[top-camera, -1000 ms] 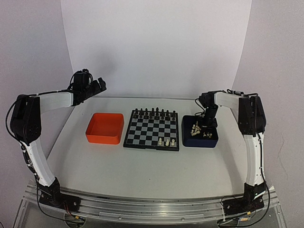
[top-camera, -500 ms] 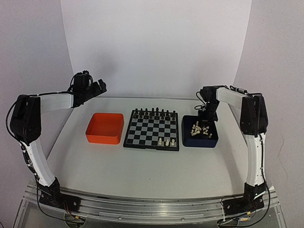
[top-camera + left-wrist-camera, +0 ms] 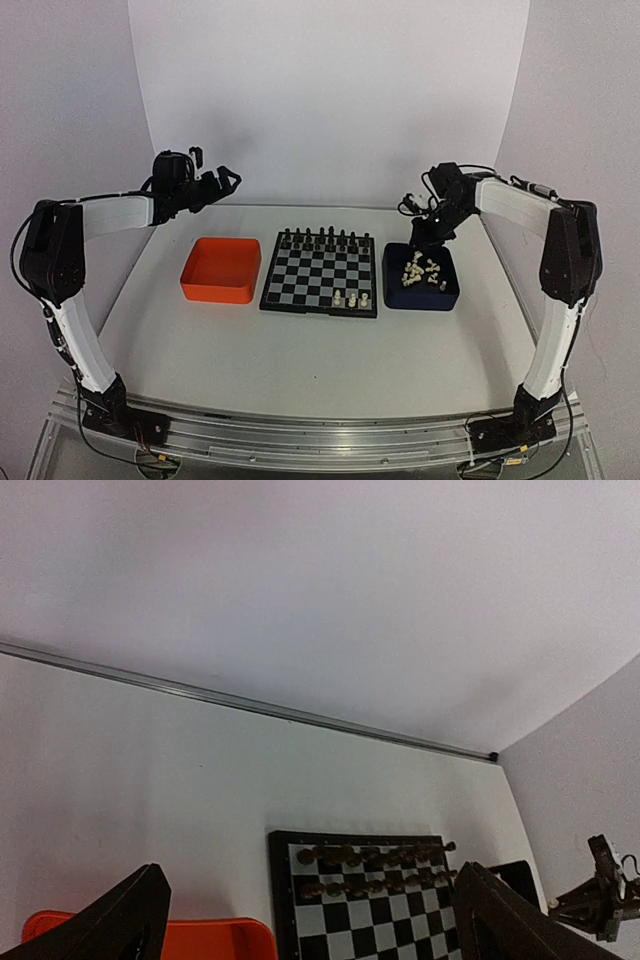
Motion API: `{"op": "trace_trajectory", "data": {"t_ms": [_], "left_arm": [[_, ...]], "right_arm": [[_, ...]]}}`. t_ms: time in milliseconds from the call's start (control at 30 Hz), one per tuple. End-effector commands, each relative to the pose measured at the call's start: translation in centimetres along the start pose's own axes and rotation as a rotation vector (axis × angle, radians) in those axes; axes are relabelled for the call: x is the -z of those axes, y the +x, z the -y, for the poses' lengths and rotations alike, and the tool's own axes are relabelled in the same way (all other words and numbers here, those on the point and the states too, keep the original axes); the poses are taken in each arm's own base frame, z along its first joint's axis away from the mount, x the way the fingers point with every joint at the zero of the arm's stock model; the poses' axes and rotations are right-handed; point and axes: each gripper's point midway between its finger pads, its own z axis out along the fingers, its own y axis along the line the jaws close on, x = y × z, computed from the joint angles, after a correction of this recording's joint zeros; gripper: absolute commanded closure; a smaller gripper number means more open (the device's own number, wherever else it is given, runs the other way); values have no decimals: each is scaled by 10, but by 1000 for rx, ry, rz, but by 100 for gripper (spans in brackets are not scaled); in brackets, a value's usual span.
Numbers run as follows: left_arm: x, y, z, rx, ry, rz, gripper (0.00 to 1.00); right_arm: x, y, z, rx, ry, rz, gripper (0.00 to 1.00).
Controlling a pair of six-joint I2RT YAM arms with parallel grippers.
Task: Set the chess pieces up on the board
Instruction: Pick up the chess piece from the storage box, then place the chess piece on the chessboard.
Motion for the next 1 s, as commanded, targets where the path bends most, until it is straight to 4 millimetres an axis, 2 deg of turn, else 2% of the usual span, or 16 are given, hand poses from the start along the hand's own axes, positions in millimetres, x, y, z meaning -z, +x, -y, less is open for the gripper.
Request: {"op": "trace_trajectory", "data": {"t_ms": [0, 167, 267, 500, 600, 700, 800, 967], "left_arm": [[21, -4, 109, -31, 443, -104, 0], [37, 42, 176, -39, 715, -301, 0], [43, 70, 201, -51, 808, -418, 1], [50, 126, 235, -72, 796, -559, 7], [51, 151, 239, -59, 762, -618, 11], [51, 167, 243, -29, 766, -656, 17], [51, 180, 250, -19, 770, -682, 18], [47, 193, 257, -13, 758, -699, 24]], "right_arm": [[34, -35, -84, 404, -149, 251, 100], [51, -38, -149, 597, -302, 356, 100], [54, -38, -178, 687, -351, 410, 100], [60, -38, -199, 739, -391, 445, 100], [64, -31, -208, 768, -405, 452, 100], [65, -27, -214, 782, -415, 459, 100], [65, -24, -219, 795, -423, 463, 100], [70, -18, -227, 834, -431, 473, 100]]}}
